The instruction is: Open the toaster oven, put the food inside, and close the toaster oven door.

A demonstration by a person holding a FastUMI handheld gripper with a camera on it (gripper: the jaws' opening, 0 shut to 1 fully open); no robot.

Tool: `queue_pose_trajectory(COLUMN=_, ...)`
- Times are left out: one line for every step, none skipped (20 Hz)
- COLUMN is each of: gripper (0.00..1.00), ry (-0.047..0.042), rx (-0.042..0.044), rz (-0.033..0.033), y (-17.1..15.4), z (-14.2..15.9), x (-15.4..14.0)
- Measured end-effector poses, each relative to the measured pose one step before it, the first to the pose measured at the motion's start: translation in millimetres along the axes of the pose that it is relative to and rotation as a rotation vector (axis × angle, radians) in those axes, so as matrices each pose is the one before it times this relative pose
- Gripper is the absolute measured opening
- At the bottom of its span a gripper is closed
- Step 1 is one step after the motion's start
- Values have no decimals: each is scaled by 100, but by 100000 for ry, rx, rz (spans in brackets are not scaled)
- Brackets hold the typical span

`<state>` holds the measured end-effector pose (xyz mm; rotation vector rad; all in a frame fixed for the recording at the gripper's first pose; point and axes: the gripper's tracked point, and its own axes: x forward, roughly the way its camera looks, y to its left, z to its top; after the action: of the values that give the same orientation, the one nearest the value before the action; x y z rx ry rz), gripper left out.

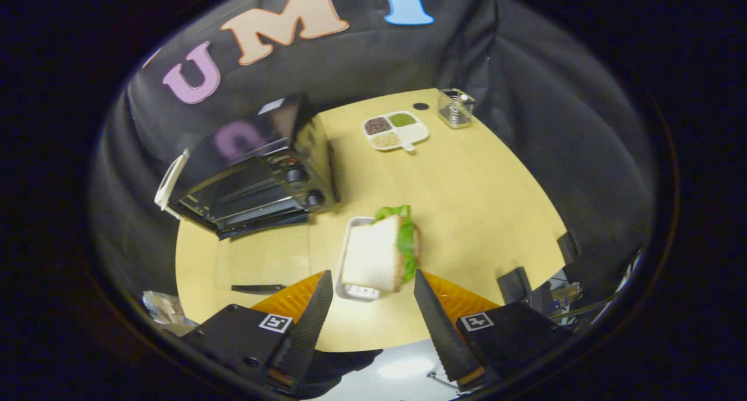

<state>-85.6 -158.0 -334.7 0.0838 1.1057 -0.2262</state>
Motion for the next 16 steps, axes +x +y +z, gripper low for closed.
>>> queue_pose_trajectory(gripper=89, ry=1585, rx=2013, rz=-404, y=-805, z=-191, x=861)
queue_pose_trajectory(gripper=89, ry=1763, rx=2565, rz=989, y=-269, z=-273, x=760)
queue_pose_trajectory(gripper=89, ry=1596, rx=2585, rz=1441, y=-146, z=-232, x=935)
queue_pose_trajectory(gripper=89, ry=1302, rx=1993, rz=998, y=-202, z=-357, x=855)
queue_pose_trajectory(gripper=89, ry=1649, rx=1302, rz=305, y=-259, z=-300, x=951)
queue_pose_trajectory(gripper=89, ry=1227, rx=1095, rz=245, y=-187, z=-181, x=822)
queue_pose_trajectory(gripper=89, ry=789, rx=1285, rz=505, y=-109, z=-58, x=722)
queue_pose_trajectory(gripper=89, ry=1032, rx=1761, rz=1077, y=75, z=-324, x=659)
queue_pose_trajectory(gripper=88, ry=344, rx=1969, rz=1201, y=87, z=28, x=591)
queue_pose_trajectory(gripper=86, ry=-289, rx=1993, rz=1993, y=281, z=28, x=364)
queue_pose_trajectory(gripper=85, ry=-314, rx=1653, rz=1263, y=289, z=88, x=434)
queue_pose_trajectory(gripper=84, ry=-330, rx=2000, rz=1989, y=377, z=205, x=184)
queue_pose_trajectory(gripper=79, ry=-610, rx=2584, rz=855, y=89, z=145, x=66)
queue_pose_trajectory(gripper=75, ry=767, rx=2574, rz=2775, y=145, z=-189, x=-414)
queue_pose_trajectory(gripper=71, ry=-1131, rx=3177, rz=2642, y=497, z=197, x=-148)
queue_pose_trajectory(gripper=66, ry=-1602, rx=4152, rz=3061, y=1074, z=299, x=-96)
